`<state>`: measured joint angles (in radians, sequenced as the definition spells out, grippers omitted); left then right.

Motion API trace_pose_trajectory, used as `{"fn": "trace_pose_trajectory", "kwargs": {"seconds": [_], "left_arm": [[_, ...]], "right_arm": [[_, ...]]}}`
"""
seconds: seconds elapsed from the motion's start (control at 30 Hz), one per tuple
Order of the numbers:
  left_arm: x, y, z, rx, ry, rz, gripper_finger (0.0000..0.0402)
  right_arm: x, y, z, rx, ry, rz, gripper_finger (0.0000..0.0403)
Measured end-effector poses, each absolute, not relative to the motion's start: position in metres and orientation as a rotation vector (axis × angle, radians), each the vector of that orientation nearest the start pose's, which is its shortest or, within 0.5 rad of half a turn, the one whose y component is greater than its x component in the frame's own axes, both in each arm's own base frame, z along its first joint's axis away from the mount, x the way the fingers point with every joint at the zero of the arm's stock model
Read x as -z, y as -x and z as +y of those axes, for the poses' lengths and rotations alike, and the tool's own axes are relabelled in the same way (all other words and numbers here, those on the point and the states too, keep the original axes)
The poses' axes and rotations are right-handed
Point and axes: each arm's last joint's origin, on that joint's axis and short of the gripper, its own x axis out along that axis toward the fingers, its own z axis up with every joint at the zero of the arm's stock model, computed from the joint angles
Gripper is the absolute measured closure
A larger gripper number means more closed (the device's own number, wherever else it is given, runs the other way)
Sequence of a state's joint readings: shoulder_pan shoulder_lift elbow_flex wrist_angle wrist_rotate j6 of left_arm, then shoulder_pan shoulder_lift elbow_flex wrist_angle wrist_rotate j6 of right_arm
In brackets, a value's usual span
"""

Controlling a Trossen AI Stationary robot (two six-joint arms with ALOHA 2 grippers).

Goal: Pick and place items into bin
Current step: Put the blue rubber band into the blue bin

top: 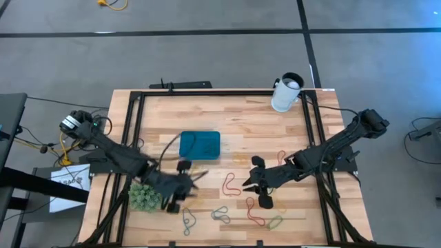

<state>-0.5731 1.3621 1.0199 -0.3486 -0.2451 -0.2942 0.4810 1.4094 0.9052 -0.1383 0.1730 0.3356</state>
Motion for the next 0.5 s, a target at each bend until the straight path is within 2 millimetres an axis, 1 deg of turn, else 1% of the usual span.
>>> {"fn": "trace_pose_trajectory", "kwargs": {"seconds": [0.03, 0.13, 0.23, 0.3, 0.43, 0.5], "left_arm": [[-0.274, -0.244, -0.158, 0.235, 0.032, 0.662, 0.0297], [-0.265, -0.232, -0.172, 0.246, 0.120, 0.703, 0.0297], [-0.257, -0.223, -0.179, 0.223, 0.215, 0.746, 0.0297], [-0.253, -0.221, -0.182, 0.199, 0.259, 0.758, 0.0297], [-0.244, -0.221, -0.189, 0.219, 0.237, 0.793, 0.0297], [-0.236, -0.222, -0.193, 0.237, 0.210, 0.825, 0.0297]], "right_arm": [[-0.241, -0.269, 0.133, -0.191, -0.118, 0.633, 0.0327], [-0.236, -0.275, 0.134, -0.175, -0.132, 0.619, 0.0327], [-0.227, -0.285, 0.136, -0.164, -0.161, 0.605, 0.0327], [-0.219, -0.291, 0.137, -0.159, -0.165, 0.603, 0.0327], [-0.197, -0.304, 0.137, -0.136, -0.162, 0.637, 0.0327], [-0.185, -0.311, 0.137, -0.135, -0.193, 0.646, 0.0327]]}}
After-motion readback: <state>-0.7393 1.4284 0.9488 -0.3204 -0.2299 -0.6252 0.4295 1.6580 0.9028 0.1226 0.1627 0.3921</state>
